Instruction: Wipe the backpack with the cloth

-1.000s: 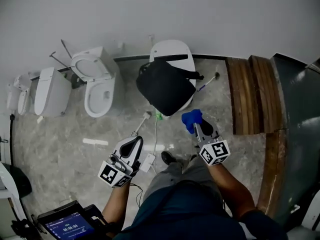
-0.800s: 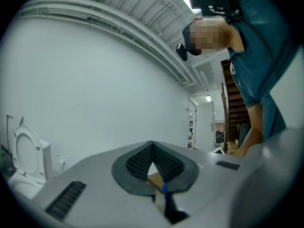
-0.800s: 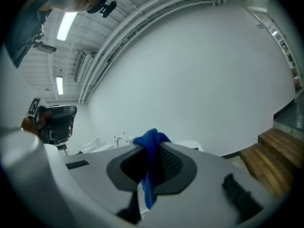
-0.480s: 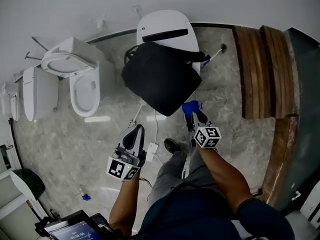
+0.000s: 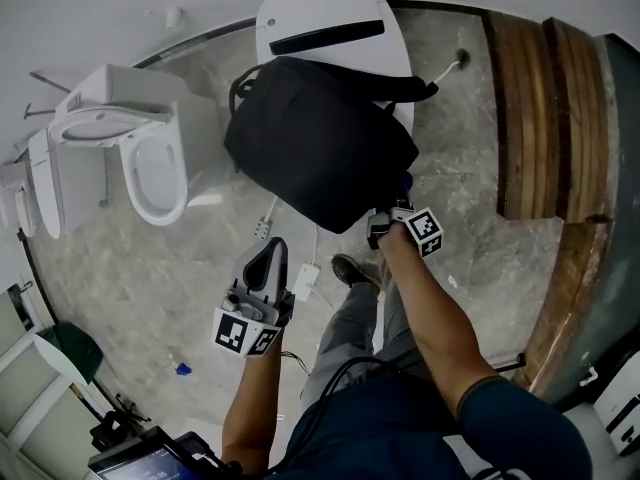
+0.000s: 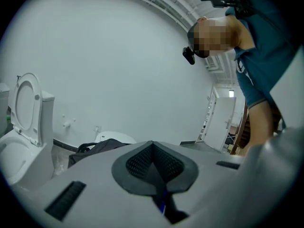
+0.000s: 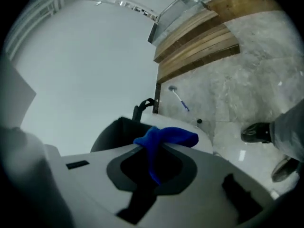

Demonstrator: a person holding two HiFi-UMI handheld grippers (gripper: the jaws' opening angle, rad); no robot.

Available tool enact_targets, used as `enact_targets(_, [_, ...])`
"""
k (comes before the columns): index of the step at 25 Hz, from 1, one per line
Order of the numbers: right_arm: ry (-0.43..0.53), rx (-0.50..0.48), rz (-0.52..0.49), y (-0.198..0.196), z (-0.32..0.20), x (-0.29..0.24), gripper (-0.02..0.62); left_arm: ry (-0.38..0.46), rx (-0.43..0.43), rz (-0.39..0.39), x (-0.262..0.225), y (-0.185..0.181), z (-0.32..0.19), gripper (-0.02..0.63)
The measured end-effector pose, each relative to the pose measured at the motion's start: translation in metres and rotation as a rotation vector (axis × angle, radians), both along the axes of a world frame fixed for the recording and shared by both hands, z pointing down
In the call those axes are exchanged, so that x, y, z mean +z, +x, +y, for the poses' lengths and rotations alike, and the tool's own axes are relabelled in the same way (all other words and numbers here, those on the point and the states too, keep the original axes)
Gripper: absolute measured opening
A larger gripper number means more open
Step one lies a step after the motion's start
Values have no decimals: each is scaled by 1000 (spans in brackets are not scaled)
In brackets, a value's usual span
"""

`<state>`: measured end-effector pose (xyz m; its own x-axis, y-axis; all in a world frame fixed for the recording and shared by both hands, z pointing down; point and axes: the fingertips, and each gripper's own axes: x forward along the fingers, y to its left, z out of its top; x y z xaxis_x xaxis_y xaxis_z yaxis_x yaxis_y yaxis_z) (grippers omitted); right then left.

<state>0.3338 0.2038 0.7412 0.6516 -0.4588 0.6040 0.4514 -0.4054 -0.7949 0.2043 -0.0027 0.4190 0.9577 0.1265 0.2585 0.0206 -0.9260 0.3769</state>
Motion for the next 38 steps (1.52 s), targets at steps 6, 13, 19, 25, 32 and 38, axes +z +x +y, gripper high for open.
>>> enact_targets(6, [113,-135,125,114,-1,1,26,-26,-14,-13,10,11,-6,3])
enact_targets(13, [216,-351,87,-15,-23,-23,26,-34,-6,-25,14,17,-5,3])
enact_targets(19, [241,-445,-23,-91,-48,-15,26,-27,-20,-39,18,11,-9,3])
enact_targets(25, [111,-581,268,15,-21,-29,26,-26,-38,-26,13,1,-10,3])
enact_targets(32, [102,-821,276,-46,-42,-36,26,-38,-57,-44,23,-14,-3,3])
enact_targets(38, [31,-1015,317,-89,-53,-32,26,-47,-102,-53,30,-32,-4,3])
